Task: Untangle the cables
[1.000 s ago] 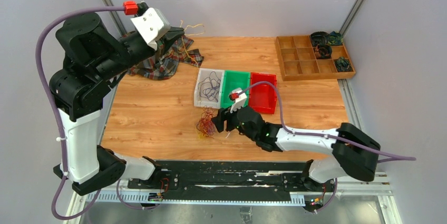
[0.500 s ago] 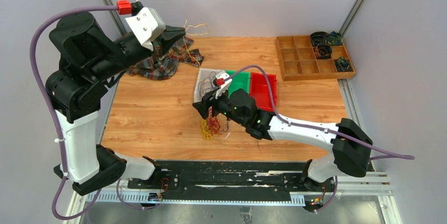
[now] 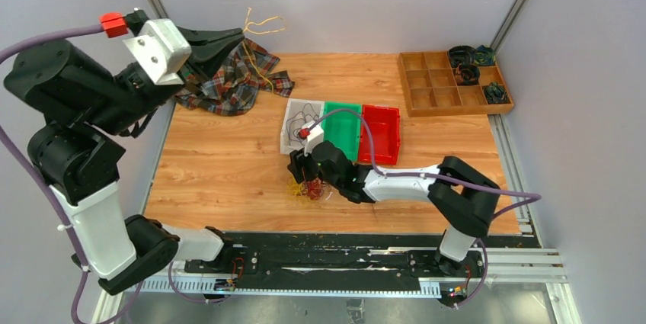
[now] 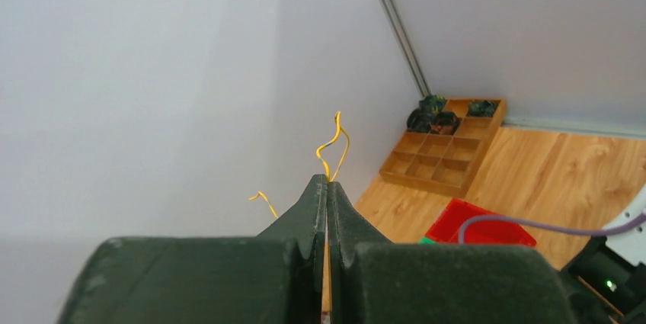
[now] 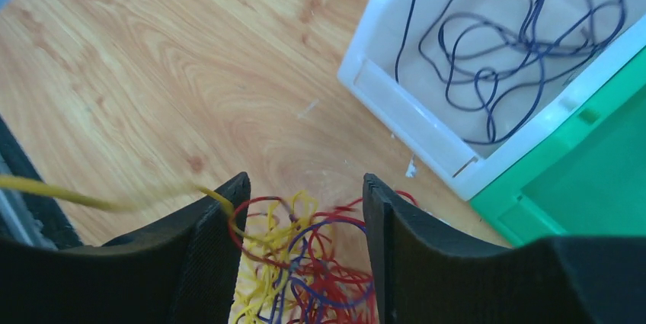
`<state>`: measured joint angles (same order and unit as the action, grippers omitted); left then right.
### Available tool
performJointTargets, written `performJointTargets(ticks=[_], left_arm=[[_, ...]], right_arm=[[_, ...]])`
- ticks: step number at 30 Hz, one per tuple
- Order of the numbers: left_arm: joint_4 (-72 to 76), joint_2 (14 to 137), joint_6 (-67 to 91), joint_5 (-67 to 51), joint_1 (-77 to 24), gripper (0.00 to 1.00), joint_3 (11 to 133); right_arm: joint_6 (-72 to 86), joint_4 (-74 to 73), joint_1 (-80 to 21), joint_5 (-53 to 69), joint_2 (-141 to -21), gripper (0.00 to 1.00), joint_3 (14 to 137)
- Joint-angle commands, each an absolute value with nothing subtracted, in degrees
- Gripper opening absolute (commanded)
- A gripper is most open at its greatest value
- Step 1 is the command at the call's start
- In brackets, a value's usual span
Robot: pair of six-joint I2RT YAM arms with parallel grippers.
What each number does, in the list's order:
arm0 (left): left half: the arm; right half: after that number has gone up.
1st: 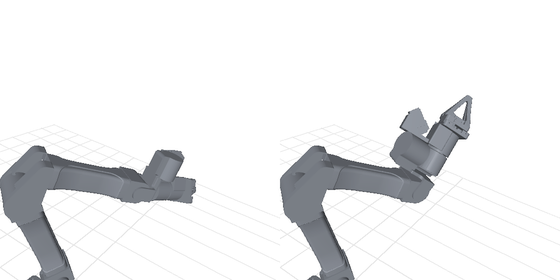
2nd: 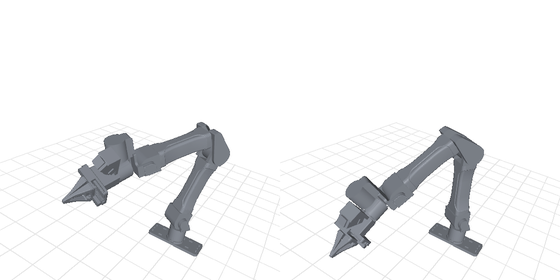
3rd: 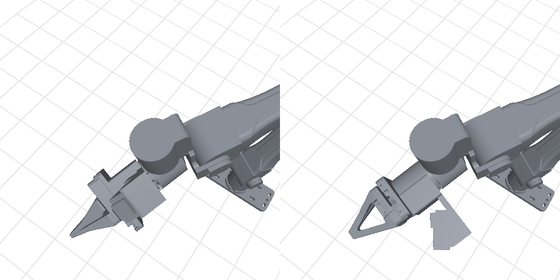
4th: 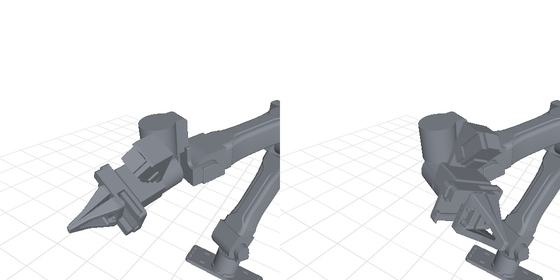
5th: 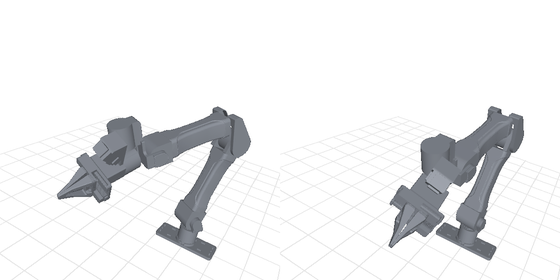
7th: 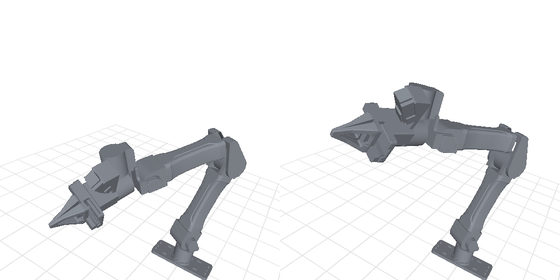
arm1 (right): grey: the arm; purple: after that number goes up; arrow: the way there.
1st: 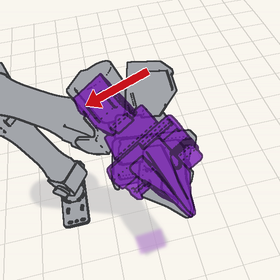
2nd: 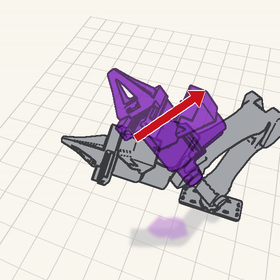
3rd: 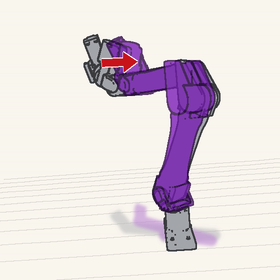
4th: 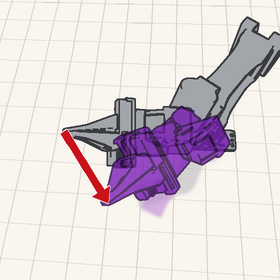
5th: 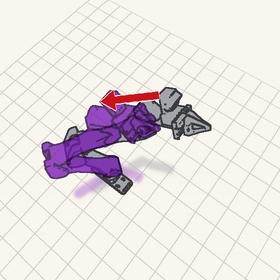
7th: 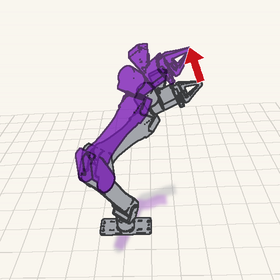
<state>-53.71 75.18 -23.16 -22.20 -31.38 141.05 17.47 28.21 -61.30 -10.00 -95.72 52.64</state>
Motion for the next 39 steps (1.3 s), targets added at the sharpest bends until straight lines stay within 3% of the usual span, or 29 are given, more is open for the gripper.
performJointTargets(ticks=[1,8,15,21,23,26,31,39], left_arm=[[-47.60,72.91,-23.60,-20.28,-31.73,0.00,141.38],[-37.02,66.28,-30.73,-11.25,-31.73,0.00,134.33],[-16.91,58.27,-41.61,1.93,-31.73,0.00,120.15],[2.65,56.85,-50.21,13.26,-31.77,0.00,113.66],[3.14,58.03,-50.37,14.41,-31.73,0.00,115.75],[-8.49,59.00,-45.03,8.95,-31.73,0.00,120.39],[-21.27,56.67,-38.06,-4.32,-31.73,0.00,116.17],[-29.17,55.15,-28.24,-17.82,-31.74,0.00,105.43]], right_arm=[[20.96,29.27,-60.56,-10.66,-100.67,0.54,52.73],[24.90,30.52,-60.56,-8.01,-103.45,0.52,50.95],[26.65,30.97,-60.56,-7.64,-103.42,0.52,49.31],[26.87,31.56,-60.56,-8.32,-102.45,0.56,48.04],[26.82,31.80,-60.56,-8.56,-101.95,0.57,47.74],[26.63,31.73,-60.49,-8.87,-100.85,0.57,47.47],[26.81,30.73,-60.47,-8.17,-96.96,0.59,47.45],[27.68,28.09,-60.46,-7.37,-89.05,0.63,49.32]])
